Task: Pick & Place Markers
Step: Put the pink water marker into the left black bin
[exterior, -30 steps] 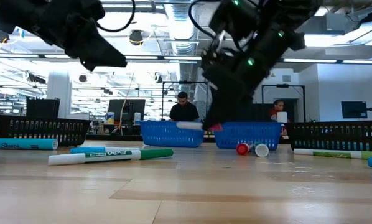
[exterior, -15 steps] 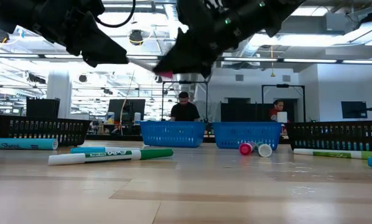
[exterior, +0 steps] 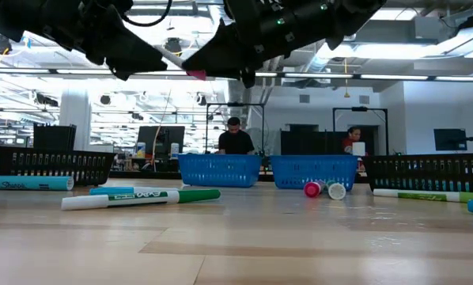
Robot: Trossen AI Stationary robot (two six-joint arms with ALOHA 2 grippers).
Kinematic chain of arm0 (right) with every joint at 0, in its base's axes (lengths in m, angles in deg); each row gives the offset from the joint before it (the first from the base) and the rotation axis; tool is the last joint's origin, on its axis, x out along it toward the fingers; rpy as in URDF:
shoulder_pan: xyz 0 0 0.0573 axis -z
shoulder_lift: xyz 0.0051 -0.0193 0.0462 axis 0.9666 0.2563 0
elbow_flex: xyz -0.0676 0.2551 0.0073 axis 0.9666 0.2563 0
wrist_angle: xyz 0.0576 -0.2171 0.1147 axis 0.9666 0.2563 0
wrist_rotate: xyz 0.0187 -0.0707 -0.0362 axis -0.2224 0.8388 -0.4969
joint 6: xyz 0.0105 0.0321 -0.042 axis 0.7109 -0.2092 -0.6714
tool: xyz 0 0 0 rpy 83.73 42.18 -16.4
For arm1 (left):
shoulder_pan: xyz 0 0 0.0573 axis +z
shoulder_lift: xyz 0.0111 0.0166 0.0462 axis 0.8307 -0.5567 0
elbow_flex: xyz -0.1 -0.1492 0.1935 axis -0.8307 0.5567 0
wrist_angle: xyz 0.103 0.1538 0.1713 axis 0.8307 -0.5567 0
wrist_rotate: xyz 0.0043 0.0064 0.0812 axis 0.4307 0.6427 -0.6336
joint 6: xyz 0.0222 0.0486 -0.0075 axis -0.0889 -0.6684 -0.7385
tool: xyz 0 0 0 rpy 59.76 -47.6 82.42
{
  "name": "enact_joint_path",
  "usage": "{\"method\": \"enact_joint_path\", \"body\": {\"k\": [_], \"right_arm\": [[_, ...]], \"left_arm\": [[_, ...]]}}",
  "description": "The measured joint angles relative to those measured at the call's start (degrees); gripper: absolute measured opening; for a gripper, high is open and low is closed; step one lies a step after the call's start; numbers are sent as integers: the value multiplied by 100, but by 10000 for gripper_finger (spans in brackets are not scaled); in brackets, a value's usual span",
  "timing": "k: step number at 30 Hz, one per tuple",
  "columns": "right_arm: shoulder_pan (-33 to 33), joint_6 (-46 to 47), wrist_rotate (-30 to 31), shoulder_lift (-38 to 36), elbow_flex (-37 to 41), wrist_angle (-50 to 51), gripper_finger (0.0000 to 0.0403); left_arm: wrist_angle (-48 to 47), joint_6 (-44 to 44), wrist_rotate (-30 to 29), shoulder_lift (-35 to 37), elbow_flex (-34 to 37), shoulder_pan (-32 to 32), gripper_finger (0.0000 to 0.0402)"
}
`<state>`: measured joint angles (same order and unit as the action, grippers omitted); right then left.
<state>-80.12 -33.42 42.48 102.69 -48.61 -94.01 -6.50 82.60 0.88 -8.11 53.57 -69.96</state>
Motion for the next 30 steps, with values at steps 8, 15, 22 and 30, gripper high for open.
{"method": "enact_joint_path", "body": {"k": [8,15,22,30], "right_arm": [[74,-438,-174,175,-42,-636,37],[114,-489,-174,193,-209,-565,38],[137,-742,-172,189,-321,-505,42],[137,-741,-172,190,-321,-483,39]], "left_arm": [[293,-156,0,0,-2,0,153],[360,-156,0,0,-2,1,153],[713,-266,-3,-3,4,2,153],[950,-431,0,0,-4,2,137]]}}
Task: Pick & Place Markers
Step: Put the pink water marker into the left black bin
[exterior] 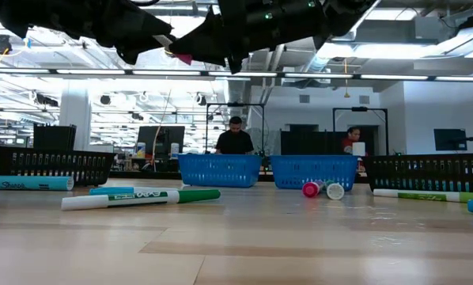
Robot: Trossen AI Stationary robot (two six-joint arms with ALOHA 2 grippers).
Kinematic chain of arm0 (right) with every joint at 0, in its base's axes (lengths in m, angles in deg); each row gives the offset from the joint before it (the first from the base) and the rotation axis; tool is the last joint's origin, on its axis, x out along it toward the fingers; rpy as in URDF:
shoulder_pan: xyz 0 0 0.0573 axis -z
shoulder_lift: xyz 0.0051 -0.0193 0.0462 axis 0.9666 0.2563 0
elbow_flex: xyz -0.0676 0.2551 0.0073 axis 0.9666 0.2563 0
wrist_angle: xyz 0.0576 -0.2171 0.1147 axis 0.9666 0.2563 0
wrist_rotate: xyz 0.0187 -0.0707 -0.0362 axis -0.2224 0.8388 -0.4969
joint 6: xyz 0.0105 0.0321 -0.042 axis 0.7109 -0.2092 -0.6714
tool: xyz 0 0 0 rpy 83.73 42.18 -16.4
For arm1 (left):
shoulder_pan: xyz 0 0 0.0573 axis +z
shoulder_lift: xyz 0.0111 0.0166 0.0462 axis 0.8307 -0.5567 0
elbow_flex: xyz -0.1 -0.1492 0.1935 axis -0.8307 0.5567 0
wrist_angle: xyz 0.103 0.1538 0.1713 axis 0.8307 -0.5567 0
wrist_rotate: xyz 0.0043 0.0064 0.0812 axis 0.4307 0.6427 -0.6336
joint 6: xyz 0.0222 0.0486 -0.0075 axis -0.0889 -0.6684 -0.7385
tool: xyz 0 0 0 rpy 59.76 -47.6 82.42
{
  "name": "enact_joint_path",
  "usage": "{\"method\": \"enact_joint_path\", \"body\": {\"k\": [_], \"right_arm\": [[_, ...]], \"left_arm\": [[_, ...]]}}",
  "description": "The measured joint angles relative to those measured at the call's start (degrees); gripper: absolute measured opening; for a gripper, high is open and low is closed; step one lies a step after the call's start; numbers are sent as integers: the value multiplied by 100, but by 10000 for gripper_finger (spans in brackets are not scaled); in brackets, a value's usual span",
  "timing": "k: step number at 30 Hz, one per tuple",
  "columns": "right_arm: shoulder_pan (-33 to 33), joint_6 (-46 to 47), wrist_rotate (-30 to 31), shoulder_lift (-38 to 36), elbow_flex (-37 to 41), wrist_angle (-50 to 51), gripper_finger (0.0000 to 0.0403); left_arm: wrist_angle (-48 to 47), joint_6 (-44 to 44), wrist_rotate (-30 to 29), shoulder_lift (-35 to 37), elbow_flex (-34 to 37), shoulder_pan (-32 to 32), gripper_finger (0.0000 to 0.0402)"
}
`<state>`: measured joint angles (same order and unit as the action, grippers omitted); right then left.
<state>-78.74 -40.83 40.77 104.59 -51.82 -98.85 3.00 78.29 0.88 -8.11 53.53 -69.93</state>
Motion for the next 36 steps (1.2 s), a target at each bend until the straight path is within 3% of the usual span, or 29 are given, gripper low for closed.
{"method": "enact_joint_path", "body": {"k": [11,17,22,26,32,36], "right_arm": [[0,-21,-15,0,0,-47,57],[9,-148,22,0,0,132,73],[60,-149,44,0,0,797,112],[76,133,327,0,0,1653,156],[76,643,514,0,2,2726,206],[76,651,508,0,2,2866,220]], "left_arm": [[4,-2,-56,2,0,4,37],[-24,8,-204,1,0,4,47],[-222,43,-238,0,0,4,44],[-708,437,-614,1,0,-2,37],[-2192,1564,-1977,234,2,4,62],[-3455,2861,-2096,621,2,4,55]]}}
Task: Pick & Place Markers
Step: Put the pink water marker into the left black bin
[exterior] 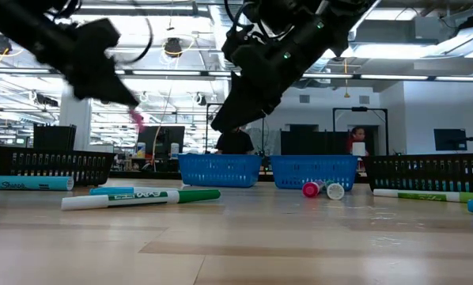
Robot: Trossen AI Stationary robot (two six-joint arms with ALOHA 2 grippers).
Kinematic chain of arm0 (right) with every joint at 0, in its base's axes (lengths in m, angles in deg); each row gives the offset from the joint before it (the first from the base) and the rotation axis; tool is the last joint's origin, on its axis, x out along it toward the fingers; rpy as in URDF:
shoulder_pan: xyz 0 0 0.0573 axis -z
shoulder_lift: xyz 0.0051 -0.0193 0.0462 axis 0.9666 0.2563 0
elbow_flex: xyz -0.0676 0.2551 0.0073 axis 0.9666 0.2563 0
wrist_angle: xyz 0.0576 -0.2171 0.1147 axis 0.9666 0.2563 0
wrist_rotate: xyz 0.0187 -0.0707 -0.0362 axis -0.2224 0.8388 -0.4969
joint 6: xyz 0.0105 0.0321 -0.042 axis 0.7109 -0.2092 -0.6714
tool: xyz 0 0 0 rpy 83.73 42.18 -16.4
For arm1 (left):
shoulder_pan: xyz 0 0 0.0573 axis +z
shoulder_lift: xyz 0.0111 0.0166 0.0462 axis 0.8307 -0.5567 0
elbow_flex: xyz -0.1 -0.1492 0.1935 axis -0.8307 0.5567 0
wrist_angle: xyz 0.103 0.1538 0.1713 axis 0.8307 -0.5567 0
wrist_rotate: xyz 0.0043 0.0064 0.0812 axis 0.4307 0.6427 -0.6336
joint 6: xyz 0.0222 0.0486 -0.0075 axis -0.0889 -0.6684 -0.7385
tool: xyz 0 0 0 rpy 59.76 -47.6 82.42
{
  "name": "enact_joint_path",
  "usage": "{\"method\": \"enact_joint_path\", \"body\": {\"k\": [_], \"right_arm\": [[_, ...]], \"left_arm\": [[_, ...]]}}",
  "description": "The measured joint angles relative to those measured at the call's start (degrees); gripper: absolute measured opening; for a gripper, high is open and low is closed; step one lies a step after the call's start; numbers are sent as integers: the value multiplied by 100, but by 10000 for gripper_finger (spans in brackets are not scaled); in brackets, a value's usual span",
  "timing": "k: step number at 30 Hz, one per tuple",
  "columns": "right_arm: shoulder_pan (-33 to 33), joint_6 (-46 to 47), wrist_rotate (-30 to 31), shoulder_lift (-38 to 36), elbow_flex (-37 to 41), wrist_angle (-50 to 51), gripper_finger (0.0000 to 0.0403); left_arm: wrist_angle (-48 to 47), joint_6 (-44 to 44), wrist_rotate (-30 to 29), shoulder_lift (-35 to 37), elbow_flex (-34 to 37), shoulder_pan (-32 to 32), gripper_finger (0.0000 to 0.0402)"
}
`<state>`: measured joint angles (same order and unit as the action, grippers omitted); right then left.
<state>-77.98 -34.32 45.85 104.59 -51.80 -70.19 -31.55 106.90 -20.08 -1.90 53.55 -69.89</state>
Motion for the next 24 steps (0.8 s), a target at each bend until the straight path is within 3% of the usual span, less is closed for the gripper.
{"method": "enact_joint_path", "body": {"k": [3,7,12,19,24], "right_arm": [[-11,0,-2,0,0,5,220],[-28,2,-36,0,0,85,215],[-52,4,-42,0,0,142,208],[-52,4,-51,0,0,119,203],[-52,4,-54,0,0,109,205]], "left_arm": [[-1234,1498,106,189,0,-35,41],[-2417,2314,134,210,1,-47,42],[-2523,2373,29,266,2,-46,59],[-2583,2373,-57,567,-107,-46,37],[-2638,2003,-862,671,-256,-42,47]]}}
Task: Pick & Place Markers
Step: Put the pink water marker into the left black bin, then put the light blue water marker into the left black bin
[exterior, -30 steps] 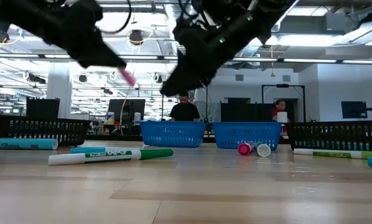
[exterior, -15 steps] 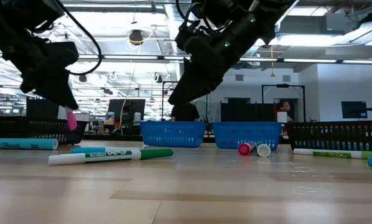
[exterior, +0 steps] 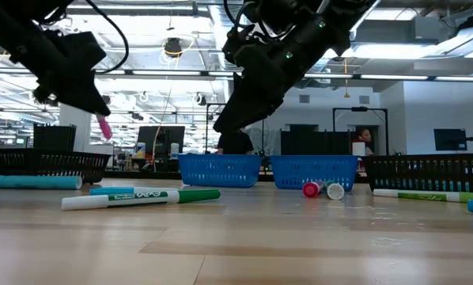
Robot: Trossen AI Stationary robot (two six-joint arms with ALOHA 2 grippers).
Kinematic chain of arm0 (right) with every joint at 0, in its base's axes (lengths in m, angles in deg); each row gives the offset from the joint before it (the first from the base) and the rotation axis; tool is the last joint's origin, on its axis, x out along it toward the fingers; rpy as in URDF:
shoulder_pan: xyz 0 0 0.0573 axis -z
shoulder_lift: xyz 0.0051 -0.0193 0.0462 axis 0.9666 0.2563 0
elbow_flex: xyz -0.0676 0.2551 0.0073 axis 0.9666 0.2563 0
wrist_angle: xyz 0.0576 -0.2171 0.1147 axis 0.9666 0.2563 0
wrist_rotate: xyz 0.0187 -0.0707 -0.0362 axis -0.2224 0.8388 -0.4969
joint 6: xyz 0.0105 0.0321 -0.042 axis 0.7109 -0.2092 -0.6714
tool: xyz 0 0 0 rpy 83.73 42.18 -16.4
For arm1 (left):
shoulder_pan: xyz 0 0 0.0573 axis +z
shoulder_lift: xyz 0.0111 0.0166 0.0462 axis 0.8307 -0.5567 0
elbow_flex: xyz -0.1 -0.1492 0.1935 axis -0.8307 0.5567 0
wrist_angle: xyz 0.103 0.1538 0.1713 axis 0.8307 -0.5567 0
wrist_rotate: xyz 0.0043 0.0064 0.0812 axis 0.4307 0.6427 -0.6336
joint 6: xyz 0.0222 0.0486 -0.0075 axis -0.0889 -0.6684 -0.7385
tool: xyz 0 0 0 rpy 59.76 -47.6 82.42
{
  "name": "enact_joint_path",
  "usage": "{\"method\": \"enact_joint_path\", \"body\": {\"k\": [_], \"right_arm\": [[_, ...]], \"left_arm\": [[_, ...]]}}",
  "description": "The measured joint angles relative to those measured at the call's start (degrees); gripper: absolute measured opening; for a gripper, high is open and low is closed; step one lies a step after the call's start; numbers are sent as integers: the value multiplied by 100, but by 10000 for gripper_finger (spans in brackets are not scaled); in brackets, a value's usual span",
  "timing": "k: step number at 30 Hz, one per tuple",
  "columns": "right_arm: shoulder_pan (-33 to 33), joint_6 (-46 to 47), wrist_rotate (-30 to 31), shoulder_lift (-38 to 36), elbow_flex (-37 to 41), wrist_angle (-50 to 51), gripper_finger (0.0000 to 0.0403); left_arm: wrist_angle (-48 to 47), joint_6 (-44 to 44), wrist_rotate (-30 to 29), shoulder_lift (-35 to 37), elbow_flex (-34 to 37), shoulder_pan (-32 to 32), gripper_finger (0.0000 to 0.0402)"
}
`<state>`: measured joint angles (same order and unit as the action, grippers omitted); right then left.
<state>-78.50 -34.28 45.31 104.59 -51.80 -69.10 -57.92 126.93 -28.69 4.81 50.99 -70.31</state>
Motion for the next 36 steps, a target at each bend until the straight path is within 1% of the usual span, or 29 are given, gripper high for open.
{"method": "enact_joint_path", "body": {"k": [1,3,6,10,13,16,19,21,25,28,33,36], "right_arm": [[0,0,0,0,0,-2,205],[0,0,0,0,0,-2,204],[2,1,0,0,0,-2,202],[0,1,0,0,0,-3,199],[2,0,2,0,0,-7,197],[0,0,0,0,0,-15,196],[3,1,2,0,0,-63,197],[19,0,2,0,0,-154,198],[50,-2,-8,0,2,-454,196],[52,-106,-12,0,2,-619,194],[50,-199,-148,0,2,-704,194],[50,-199,-222,0,2,-704,193]], "left_arm": [[-38,-69,-111,0,-26,13,47],[-227,-124,-152,0,-76,56,45],[-664,95,-133,-2,-79,116,41],[-1397,739,334,-19,-52,249,48],[-1431,873,630,-61,124,344,55],[-1365,886,671,-164,351,418,65],[-1036,884,670,-304,523,484,81],[-628,814,675,-401,629,505,94],[247,355,691,-610,703,503,123],[777,58,829,-772,704,503,141],[1136,-10,1256,-1085,704,503,157],[1577,-56,1332,-1274,704,503,158]]}}
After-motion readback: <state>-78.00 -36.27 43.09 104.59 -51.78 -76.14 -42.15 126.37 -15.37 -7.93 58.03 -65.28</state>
